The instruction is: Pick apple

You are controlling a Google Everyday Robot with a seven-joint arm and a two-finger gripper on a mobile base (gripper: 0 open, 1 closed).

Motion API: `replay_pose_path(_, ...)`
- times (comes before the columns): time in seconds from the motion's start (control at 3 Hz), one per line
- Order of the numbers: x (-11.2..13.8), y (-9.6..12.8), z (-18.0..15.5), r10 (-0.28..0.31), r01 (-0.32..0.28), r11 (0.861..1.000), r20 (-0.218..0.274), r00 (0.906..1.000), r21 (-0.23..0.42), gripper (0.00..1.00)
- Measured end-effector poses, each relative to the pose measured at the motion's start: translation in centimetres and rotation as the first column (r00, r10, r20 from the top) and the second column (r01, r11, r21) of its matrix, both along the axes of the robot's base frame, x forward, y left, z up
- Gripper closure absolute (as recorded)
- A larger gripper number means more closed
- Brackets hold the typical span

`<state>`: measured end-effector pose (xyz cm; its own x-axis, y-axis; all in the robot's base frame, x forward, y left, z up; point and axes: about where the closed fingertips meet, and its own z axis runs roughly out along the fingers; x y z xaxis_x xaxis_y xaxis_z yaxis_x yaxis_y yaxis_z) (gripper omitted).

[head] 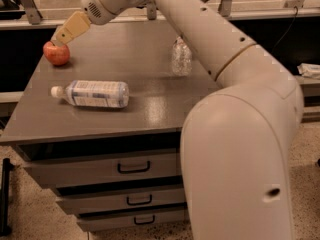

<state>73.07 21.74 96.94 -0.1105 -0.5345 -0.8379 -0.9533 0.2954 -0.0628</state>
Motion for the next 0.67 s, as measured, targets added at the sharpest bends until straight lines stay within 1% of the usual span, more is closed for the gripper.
replay_pose_path(0.33, 2.1, 5.6, -2.2, -0.037, 0.037, 0.999, -0.033, 0.9988, 0.022, 0.00)
replay_pose_path(0.67, 2.3, 8.2, -4.4, -0.084, 0.083, 0.996, -0.046, 0.9955, -0.008, 0.00)
